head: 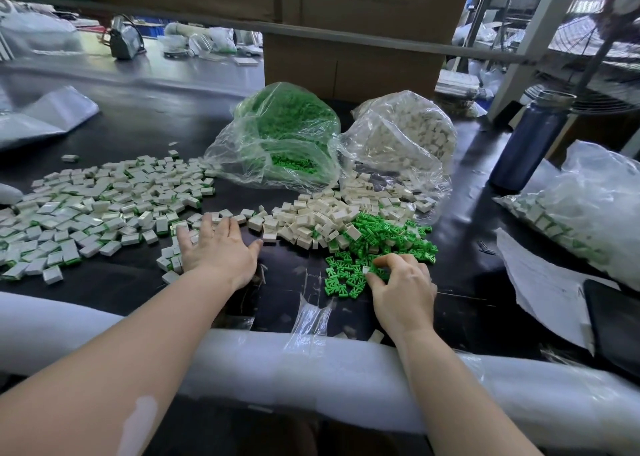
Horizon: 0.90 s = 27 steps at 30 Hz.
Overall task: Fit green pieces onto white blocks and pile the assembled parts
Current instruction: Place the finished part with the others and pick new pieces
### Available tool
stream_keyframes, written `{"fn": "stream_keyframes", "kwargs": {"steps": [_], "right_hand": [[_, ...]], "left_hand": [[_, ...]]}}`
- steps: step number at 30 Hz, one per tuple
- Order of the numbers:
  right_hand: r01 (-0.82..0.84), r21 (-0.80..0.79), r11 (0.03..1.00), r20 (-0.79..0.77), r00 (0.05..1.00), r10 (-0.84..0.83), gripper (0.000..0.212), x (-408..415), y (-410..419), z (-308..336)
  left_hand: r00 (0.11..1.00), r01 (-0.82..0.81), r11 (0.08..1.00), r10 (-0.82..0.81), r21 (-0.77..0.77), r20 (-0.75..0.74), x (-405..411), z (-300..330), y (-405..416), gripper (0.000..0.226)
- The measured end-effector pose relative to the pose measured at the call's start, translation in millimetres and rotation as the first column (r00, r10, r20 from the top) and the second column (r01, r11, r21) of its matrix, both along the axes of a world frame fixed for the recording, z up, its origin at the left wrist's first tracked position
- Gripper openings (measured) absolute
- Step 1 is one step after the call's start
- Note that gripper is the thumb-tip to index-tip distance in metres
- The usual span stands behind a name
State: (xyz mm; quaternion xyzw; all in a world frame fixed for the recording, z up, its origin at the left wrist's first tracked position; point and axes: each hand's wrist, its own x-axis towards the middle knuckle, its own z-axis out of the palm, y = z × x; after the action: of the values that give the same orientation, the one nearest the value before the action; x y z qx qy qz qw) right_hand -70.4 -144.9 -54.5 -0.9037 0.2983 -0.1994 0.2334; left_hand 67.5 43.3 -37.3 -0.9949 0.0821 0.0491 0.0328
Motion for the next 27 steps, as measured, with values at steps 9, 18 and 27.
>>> {"fn": "stream_keyframes", "kwargs": {"steps": [9,18,27], "right_hand": [[0.005,0.006,1.0,0.002,1.0,-0.005,0.023,0.5,-0.1,-0.3],[0.003,0.005,1.0,0.0,1.0,-0.003,0.023,0.6,0.1,-0.4],[0.003,0.023,1.0,0.007,1.0,-0.003,0.023,0.8,-0.3,-0.1]], "left_hand": [[0.982,0.177,0.955,-0.188,-0.24,-0.022,11.4,6.6,-22.6,0.062],[0.961,0.119,0.898,-0.211,-0.423,-0.177,17.6,4.8,-41.0,0.061],[0.945,0.263,0.878,-0.318,-0.399,-0.077,3.7,1.3,-53.9,0.052]]}}
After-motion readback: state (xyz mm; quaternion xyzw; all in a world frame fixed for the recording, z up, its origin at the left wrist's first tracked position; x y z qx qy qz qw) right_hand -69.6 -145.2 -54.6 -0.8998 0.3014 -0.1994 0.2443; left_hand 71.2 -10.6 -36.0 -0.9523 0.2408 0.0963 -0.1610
